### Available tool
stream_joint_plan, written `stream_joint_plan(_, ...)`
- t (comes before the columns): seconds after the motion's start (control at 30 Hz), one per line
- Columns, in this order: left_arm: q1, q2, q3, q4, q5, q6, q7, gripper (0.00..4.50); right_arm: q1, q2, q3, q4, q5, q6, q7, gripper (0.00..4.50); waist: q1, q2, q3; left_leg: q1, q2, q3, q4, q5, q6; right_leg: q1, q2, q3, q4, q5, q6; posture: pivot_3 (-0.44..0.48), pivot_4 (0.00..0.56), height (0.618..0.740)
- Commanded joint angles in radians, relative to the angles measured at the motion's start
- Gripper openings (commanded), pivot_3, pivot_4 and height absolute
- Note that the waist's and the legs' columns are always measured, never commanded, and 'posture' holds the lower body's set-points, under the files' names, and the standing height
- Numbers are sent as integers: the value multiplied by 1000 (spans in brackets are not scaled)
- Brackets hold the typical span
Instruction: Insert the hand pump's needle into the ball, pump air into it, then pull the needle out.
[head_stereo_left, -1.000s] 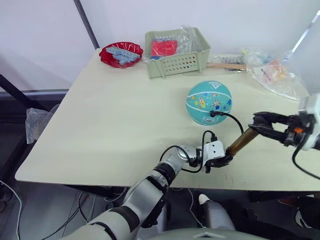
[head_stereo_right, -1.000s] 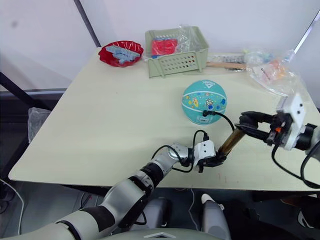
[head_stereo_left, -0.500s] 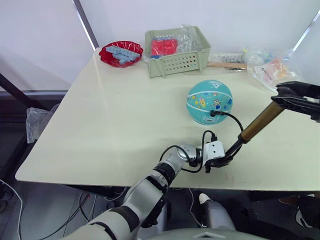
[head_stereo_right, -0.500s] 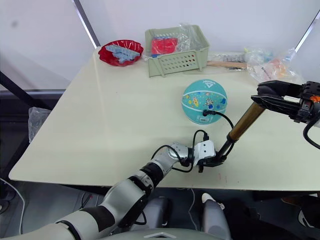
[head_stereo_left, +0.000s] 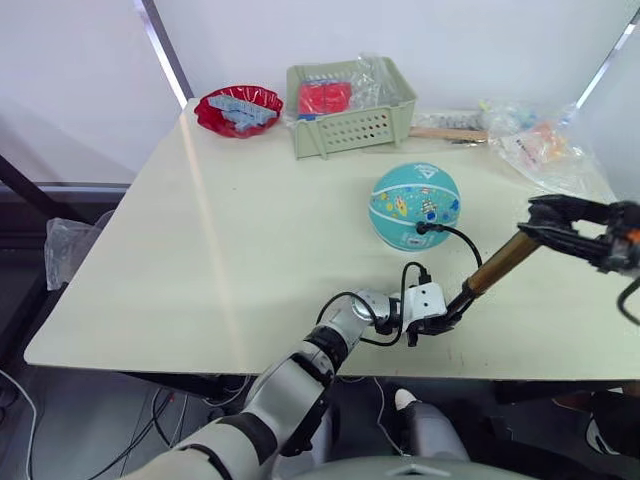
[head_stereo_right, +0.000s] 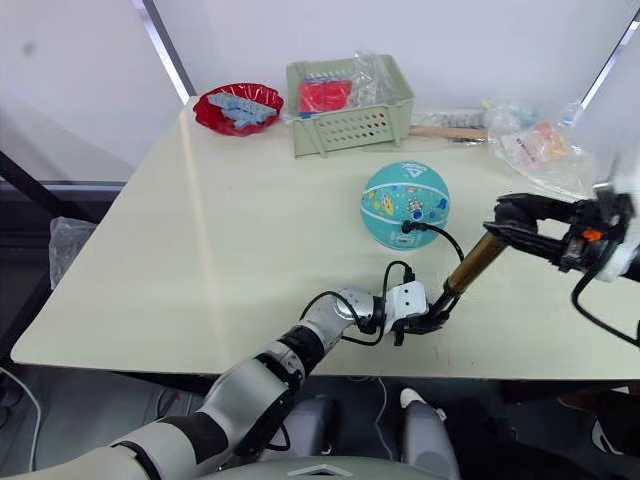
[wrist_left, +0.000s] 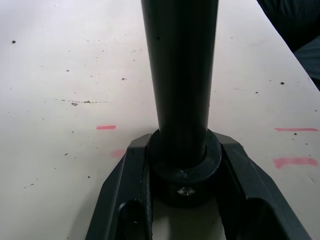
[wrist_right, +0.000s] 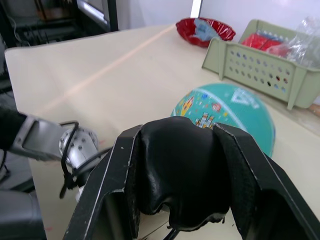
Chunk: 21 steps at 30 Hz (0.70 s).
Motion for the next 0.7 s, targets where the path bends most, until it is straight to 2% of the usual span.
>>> stream_joint_plan(0.03,48,43,-43,117,76,76,-4,1188,63,44,118,19,-114,-44,-18,1632,0,0,-1,0,0,0,0,0,0,0,0,0,0,0,0,0,150,737)
stream_joint_plan(0.3,51,46,-41,114,75,77,-3,1188,144,207,289,117,-291,-212,-63,1632,-1,-6,-6,2,0,-1,0,0,0,0,1,0,0,0,0,0,150,737)
stream_joint_plan(0.4,51,43,-39,113,72,80,-2,1188,151,235,312,136,-329,-249,-69,1631,-1,-5,-6,2,0,-1,0,0,0,0,1,0,0,0,0,0,150,737)
stream_joint_plan(0.6,49,44,-40,113,74,80,-2,1188,110,242,252,106,-264,-229,-74,1631,-2,-5,-7,3,1,-1,0,0,0,0,1,0,1,0,0,0,150,737)
stream_joint_plan(0.7,45,44,-37,115,73,82,0,1188,79,180,156,69,-178,-179,-40,1631,-1,-2,-5,2,0,-1,0,0,0,0,1,0,1,0,0,0,150,737)
